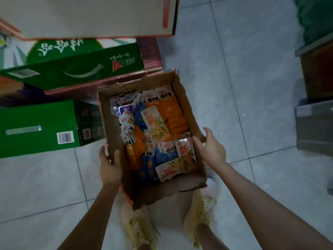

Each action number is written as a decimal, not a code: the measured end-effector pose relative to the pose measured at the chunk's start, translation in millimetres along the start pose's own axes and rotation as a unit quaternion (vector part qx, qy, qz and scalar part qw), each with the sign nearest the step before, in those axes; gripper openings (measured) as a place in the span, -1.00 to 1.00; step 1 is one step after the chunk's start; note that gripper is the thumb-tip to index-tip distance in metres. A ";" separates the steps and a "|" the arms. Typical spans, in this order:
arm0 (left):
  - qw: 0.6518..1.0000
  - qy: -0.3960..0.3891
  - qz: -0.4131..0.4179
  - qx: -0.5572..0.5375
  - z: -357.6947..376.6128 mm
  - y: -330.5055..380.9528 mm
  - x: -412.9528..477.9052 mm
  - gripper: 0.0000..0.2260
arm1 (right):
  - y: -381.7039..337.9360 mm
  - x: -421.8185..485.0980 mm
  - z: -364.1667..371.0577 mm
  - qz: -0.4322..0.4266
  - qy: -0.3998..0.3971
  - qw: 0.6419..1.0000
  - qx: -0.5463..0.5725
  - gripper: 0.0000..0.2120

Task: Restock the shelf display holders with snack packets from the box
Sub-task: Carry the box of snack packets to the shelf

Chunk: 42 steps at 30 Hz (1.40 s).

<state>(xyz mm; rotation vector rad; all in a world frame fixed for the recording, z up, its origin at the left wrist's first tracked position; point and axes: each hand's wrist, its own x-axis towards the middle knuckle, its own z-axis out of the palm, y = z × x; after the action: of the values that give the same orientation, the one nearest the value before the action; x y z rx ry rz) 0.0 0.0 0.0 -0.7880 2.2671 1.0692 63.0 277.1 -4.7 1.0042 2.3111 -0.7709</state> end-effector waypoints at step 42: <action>0.872 -0.171 0.366 0.275 -39.2 103.6 -119.8 -0.69 | 72.2 -196.2 -68.6 0.051 0.200 0.979 -0.001 -0.82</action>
<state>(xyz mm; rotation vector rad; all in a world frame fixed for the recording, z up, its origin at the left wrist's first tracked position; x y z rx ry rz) 5.6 56.6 153.0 0.5041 2.3861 0.6802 221.8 268.7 147.4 1.3691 2.5638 -0.5643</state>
